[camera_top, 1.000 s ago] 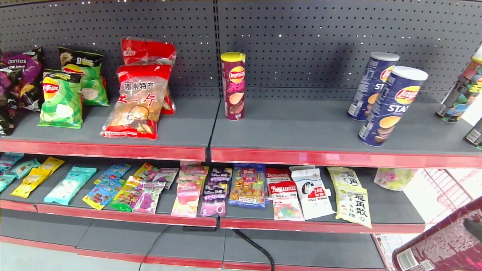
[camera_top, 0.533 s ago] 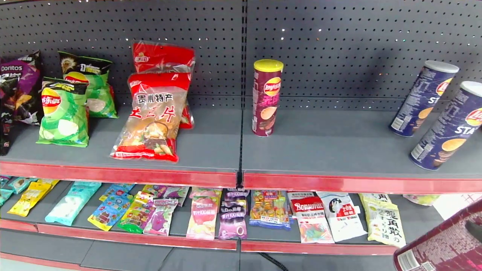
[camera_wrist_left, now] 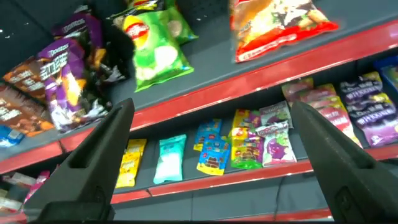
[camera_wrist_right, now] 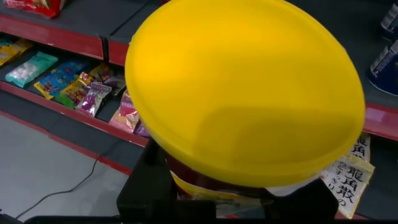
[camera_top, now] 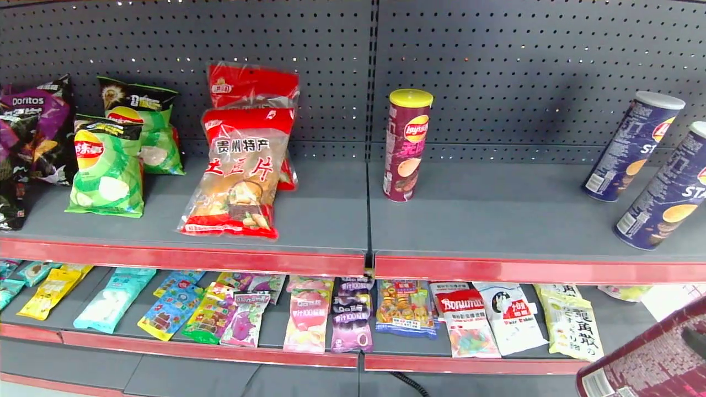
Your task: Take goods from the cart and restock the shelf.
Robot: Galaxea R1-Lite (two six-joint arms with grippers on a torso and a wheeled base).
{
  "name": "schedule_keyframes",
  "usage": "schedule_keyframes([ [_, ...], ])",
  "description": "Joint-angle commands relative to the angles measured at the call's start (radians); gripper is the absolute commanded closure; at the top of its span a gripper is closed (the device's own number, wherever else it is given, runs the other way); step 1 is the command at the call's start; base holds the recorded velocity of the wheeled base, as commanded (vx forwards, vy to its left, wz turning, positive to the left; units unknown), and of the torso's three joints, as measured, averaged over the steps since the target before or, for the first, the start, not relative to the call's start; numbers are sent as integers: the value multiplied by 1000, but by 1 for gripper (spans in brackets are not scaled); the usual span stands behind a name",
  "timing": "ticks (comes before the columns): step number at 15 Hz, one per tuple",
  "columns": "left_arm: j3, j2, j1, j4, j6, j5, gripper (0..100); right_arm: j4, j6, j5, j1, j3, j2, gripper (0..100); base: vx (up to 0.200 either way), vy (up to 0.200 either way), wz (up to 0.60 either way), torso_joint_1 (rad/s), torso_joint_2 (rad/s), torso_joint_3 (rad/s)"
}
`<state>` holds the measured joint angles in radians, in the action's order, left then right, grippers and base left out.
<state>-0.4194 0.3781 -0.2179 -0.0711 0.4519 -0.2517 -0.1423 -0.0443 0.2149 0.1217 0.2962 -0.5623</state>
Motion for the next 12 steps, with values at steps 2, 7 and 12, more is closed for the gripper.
schedule_keyframes([
  [2, 2, 1, 0, -1, 11, 0, 0, 0, 0, 0, 1, 0, -2, 100, 0, 0, 0, 0, 0, 0],
  [7, 5, 4, 0, -1, 16, 0, 0, 0, 0, 0, 1, -2, -2, 100, 120, 0, 0, 0, 2, 0],
  [12, 5, 7, -1, -1, 17, 9, 0, 0, 0, 1, 1, 0, -10, 100, 0, 0, 0, 0, 0, 0],
])
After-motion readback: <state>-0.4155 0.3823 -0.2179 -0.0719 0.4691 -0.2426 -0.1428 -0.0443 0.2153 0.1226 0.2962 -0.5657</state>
